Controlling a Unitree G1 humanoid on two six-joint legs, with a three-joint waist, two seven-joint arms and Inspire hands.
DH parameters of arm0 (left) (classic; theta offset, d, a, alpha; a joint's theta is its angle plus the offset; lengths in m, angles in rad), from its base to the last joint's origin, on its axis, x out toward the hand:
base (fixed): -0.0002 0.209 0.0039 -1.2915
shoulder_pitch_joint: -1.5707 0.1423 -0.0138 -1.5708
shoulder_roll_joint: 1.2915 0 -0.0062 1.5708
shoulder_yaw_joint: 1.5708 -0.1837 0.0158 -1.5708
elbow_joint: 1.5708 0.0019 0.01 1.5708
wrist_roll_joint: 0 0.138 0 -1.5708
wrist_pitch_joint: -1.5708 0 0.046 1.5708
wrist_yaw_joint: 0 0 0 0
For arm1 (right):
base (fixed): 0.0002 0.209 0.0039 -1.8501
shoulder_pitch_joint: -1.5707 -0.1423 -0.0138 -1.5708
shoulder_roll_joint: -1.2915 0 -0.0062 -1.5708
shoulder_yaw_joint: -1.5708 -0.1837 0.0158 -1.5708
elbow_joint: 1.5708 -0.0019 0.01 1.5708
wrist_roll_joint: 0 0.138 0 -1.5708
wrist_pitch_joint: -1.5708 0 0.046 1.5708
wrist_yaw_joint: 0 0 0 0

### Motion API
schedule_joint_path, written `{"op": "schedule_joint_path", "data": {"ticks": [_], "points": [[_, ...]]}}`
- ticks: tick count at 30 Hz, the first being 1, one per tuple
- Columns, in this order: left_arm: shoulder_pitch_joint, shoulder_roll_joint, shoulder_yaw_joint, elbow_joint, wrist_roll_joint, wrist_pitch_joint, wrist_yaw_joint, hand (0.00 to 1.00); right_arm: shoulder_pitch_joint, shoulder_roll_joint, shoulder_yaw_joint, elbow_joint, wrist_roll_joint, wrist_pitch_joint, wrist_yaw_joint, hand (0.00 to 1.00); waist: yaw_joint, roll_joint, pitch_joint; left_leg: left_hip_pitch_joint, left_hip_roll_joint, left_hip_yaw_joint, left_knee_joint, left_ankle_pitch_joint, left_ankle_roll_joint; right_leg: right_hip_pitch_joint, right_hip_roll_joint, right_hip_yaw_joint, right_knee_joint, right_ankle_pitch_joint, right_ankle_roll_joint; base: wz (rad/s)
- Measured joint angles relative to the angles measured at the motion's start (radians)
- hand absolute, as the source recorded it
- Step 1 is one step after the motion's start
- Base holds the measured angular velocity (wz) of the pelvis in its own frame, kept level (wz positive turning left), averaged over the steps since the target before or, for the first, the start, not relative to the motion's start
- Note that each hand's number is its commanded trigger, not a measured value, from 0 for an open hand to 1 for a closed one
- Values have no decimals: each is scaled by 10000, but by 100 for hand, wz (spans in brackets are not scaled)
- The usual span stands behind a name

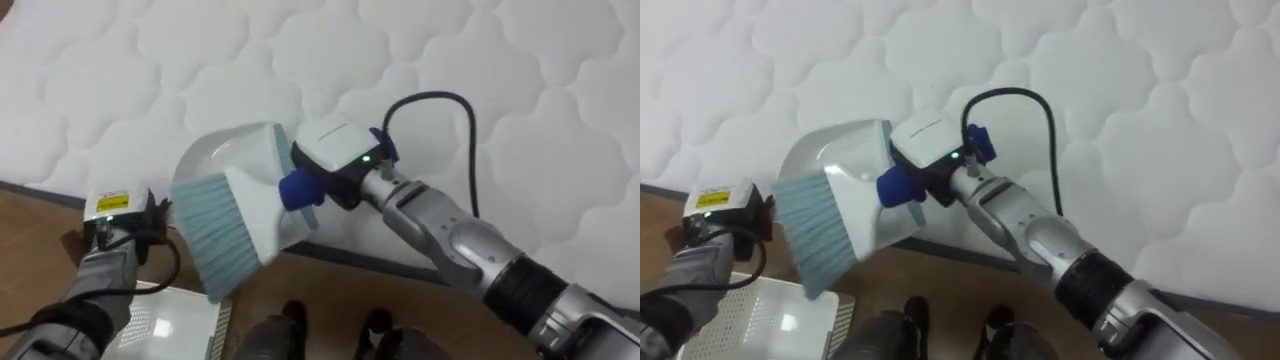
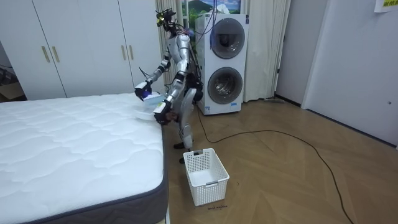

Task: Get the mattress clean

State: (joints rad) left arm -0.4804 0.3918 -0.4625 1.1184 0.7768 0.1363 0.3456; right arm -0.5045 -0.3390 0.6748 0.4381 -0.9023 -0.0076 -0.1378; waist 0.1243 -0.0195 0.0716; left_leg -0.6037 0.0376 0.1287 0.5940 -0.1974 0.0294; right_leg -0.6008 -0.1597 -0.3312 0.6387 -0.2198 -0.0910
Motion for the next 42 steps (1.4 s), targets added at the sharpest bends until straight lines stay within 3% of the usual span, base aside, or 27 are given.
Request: {"op": "schedule_joint_path", "data": {"ticks": [4, 6, 7, 9, 11, 12, 14, 15, 16, 20, 22, 26, 31, 34, 38, 42], "points": [[98, 3, 334, -299, -5, -149, 298, 100, 111, -177, -858, 943, 695, -136, -862, 90, -254, -12, -7, 575, 2, 33, -206, -6, 10, 521, -25, 40, -117, -22, 60, -1], [521, 15, 1005, -930, 24, -310, 514, 100, 560, -249, -1883, 1086, 1098, -144, -1204, 77, -454, -84, -57, 985, -45, 83, -527, -14, 22, 835, -18, 98, -306, 3, 127, -2], [624, 20, 1155, -1049, 24, -336, 586, 100, 669, -251, -2144, 1092, 1184, -130, -1312, 75, -501, -109, -73, 1090, -67, 105, -619, -8, 17, 891, -14, 140, -347, 14, 143, -9], [986, 53, 1541, -1408, 17, -343, 763, 100, 955, -285, -2877, 1102, 1614, -129, -1741, 58, -676, -164, -117, 1437, -92, 193, -825, 1, 26, 1141, 20, 262, -501, 62, 185, -22], [1164, 56, 1719, -1592, 0, -364, 781, 100, 1111, -324, -3322, 1196, 1974, -141, -1990, 48, -777, -184, -161, 1720, -93, 202, -941, 4, 27, 1429, 71, 267, -681, 99, 207, -15], [1224, 55, 1780, -1663, 29, -373, 780, 100, 1217, -329, -3578, 1310, 2347, -141, -2160, 28, -853, -220, -184, 1978, -101, 204, -1088, 4, 27, 1691, 93, 270, -806, 103, 235, 0], [1443, 62, 1907, -1954, 17, -432, 785, 100, 1507, -340, -4005, 1320, 2985, -163, -2384, 7, -1038, -179, -289, 2251, -98, 166, -1339, 37, 40, 2120, 191, 217, -1190, 166, 337, 12], [1734, 62, 2042, -2313, 19, -539, 785, 100, 1879, -348, -4354, 1307, 3317, -178, -2629, 0, -1148, -161, -432, 2460, -121, 53, -1539, 67, 50, 2445, 230, 112, -1423, 208, 404, 24], [2091, 63, 2188, -2837, 32, -554, 782, 100, 2294, -405, -4696, 1193, 3554, -129, -2756, 0, -1198, -185, -541, 2749, -166, 15, -1796, 110, 73, 2750, 230, 82, -1639, 239, 465, 24], [2986, 66, 2497, -4254, 20, -546, 730, 100, 3633, -565, -5809, 201, 4222, -6, -3105, 0, -1452, -87, -623, 3669, -357, -479, -2391, 175, 120, 4001, 356, 118, -2498, 311, 735, 40], [3407, 66, 2651, -4631, 3, -526, 654, 100, 4101, -570, -6206, -119, 4756, -4, -3298, 0, -1483, -3, -708, 4287, -378, -524, -2705, 188, 140, 4722, 567, 434, -3051, 396, 893, 30], [4120, 66, 3140, -5238, -21, -507, 526, 100, 4560, -567, -6367, -581, 5447, -1, -3671, 0, -1482, 93, -788, 4913, -448, -786, -3087, 189, 142, 5516, 727, 617, -3602, 449, 981, 18], [5247, -188, 4246, -6242, 5, -545, 104, 100, 4724, -554, -6595, -716, 6303, 21, -3699, 0, -1248, 92, -801, 5555, -462, -966, -3494, 222, 84, 6234, 891, 944, -4080, 462, 1003, 12], [5798, -358, 4879, -6610, -23, -563, -63, 100, 4924, -537, -6770, -808, 6428, 27, -3701, 0, -1154, 65, -818, 5656, -482, -1106, -3572, 266, 20, 6403, 916, 815, -4206, 462, 1003, 14], [6057, -570, 5286, -6777, -205, -543, -148, 100, 4928, -496, -6979, -1263, 6435, 26, -3744, 0, -1086, 33, -813, 5739, -487, -1341, -3559, 277, 2, 6553, 943, 826, -4239, 457, 1011, 20], [6445, -647, 5386, -7560, -253, -509, -332, 100, 4960, -487, -6962, -2066, 6721, -8, -3824, 0, -787, -48, -806, 5719, -510, -1576, -3476, 278, -14, 6755, 984, 816, -4410, 457, 1011, 13]]}}
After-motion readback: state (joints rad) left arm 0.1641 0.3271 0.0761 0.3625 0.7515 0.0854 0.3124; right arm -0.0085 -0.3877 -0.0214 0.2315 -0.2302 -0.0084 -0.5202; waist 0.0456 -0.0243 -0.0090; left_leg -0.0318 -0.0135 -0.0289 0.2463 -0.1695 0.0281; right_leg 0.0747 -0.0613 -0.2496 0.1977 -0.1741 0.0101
